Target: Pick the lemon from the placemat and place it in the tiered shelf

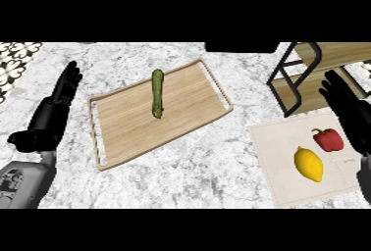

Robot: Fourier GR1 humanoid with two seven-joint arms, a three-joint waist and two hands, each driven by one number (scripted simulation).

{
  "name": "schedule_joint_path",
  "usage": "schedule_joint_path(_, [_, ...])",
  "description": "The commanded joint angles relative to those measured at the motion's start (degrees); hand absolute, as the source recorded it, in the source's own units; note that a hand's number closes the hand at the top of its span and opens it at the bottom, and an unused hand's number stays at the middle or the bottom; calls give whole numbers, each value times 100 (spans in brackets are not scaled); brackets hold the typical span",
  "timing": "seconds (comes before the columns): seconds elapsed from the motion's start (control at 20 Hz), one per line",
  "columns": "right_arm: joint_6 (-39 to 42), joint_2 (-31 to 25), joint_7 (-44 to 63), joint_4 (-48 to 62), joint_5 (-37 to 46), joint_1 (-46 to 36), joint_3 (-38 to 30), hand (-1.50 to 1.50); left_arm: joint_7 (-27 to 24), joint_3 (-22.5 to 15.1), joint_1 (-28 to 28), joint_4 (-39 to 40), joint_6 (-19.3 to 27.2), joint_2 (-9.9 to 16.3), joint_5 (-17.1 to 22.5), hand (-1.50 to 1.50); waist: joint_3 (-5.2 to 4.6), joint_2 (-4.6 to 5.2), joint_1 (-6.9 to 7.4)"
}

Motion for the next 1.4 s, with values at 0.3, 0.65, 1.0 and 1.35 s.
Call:
schedule_joint_path(0.3, [841,-507,-886,23,940,-504,470,150,1111,218,491,-248,585,-567,418,0,14,114,10])
schedule_joint_path(0.65, [3974,-700,-1238,1084,-1865,-633,-266,-150,1533,202,777,-881,735,-618,388,0,17,112,-79])
schedule_joint_path(1.0, [5302,-2259,-896,1,-1048,-974,43,-150,1502,216,1100,-1060,770,-578,314,0,2,75,-102])
schedule_joint_path(1.35, [4972,-2574,-651,-1880,695,-1165,383,-150,1724,168,1106,-1262,838,-613,263,0,7,40,-199])
